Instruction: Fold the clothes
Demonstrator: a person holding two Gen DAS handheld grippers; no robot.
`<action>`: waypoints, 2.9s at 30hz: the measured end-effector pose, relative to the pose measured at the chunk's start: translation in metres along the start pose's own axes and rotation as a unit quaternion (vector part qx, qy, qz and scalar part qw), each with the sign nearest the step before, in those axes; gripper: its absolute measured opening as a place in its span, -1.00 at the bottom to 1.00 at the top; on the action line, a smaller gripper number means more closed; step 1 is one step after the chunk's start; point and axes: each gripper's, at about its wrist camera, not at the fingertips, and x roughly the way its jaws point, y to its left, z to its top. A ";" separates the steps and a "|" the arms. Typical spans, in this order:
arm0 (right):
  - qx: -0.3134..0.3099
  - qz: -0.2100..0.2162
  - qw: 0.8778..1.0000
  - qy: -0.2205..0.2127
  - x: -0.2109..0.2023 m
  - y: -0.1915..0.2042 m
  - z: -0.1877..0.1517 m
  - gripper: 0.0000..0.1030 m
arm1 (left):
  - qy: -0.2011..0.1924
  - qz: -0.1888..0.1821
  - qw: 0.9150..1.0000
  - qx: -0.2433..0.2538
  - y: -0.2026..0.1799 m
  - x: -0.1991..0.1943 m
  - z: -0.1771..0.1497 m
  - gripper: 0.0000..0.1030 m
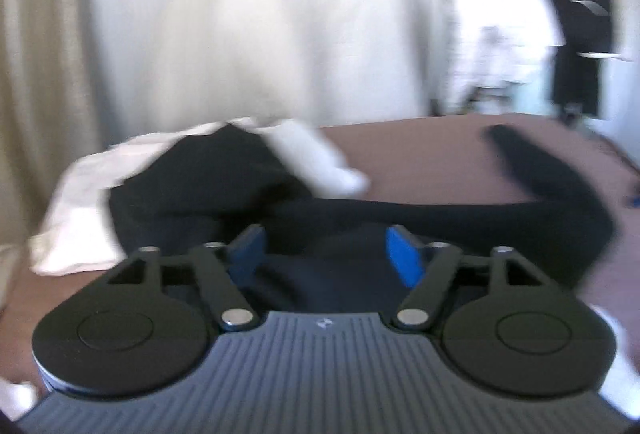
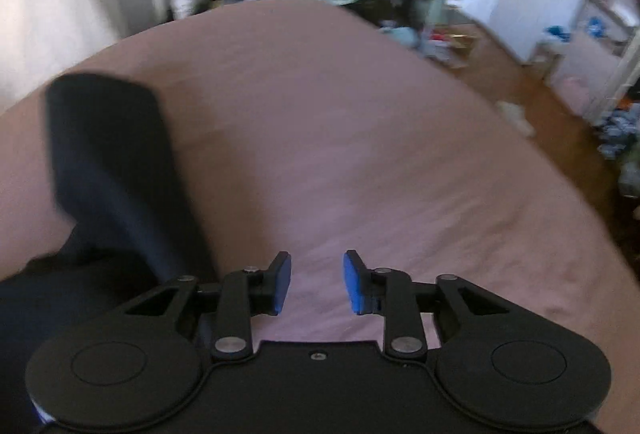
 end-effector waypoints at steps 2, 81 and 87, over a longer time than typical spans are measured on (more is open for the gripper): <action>-0.001 0.034 0.999 0.000 0.000 -0.002 -0.003 -0.25 | 0.036 -0.065 0.997 0.025 -0.024 0.006 -0.009 0.40; 0.055 0.024 0.985 -0.159 -0.022 -0.142 -0.099 -0.28 | 0.128 -0.028 0.973 0.190 -0.047 -0.008 -0.070 -0.77; 0.170 0.155 0.966 -0.114 0.006 -0.176 -0.100 0.36 | 0.126 -0.008 0.983 0.134 -0.033 0.008 -0.059 -0.78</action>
